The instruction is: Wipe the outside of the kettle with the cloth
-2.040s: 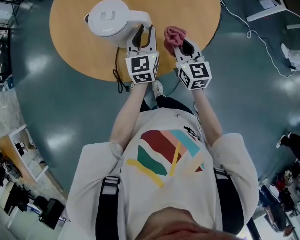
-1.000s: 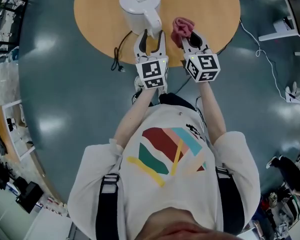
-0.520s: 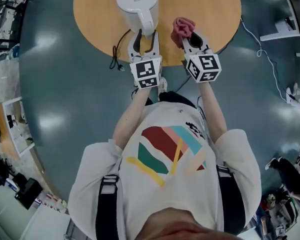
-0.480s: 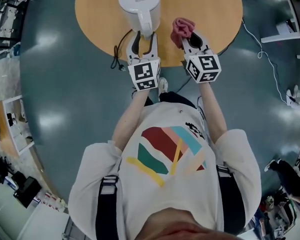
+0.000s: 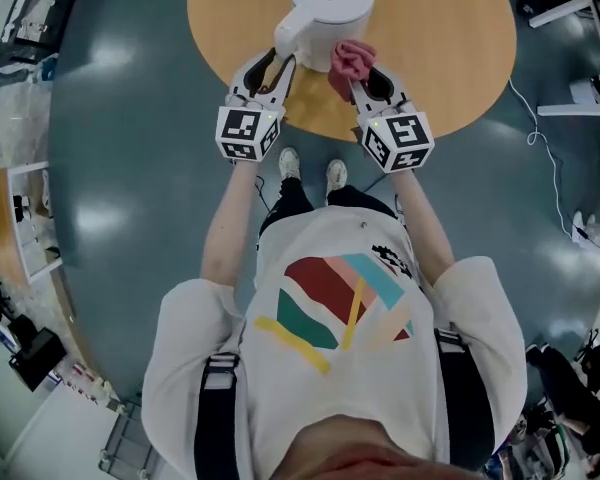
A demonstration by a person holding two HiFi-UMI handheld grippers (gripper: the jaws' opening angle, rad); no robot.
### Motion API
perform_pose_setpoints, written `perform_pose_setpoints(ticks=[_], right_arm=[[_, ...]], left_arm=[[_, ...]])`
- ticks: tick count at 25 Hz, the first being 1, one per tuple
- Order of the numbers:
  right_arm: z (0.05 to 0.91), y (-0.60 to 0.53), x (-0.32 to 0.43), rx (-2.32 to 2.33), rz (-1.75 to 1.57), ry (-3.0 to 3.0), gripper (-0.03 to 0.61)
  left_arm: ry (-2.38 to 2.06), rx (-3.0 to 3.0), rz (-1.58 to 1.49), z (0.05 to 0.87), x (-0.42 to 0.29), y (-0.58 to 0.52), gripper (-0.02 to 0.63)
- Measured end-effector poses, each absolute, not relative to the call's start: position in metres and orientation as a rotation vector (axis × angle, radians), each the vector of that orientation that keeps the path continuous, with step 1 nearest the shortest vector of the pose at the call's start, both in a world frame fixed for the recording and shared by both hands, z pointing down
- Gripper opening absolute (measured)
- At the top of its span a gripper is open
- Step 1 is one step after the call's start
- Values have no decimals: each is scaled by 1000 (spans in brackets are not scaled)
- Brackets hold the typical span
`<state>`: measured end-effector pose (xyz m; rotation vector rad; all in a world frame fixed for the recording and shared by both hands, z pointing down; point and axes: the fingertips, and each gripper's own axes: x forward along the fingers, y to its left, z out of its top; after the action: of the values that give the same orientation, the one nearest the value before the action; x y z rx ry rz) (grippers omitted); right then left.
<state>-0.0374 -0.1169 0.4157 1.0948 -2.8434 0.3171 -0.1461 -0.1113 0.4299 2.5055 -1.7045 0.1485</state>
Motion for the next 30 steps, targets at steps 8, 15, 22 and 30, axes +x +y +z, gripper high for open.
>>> perform_pose_setpoints(ticks=[8,15,22,30], right_arm=[[404,-116,-89,1157,323,-2822,48],[402,-137,-113,1286,339,-2751,48],[389,-140,-138,1431,372,-2706,48],[390,-160,-167,1607,395,-2640,46]], left_arm=[[-1548,2662,214,428,-189,-125,173],[-1532,2676,259,426,-211,-167,158],[-1441,2733,258,417,-211,-173,158],[-1296,2836,282,419,-214,-175,158]])
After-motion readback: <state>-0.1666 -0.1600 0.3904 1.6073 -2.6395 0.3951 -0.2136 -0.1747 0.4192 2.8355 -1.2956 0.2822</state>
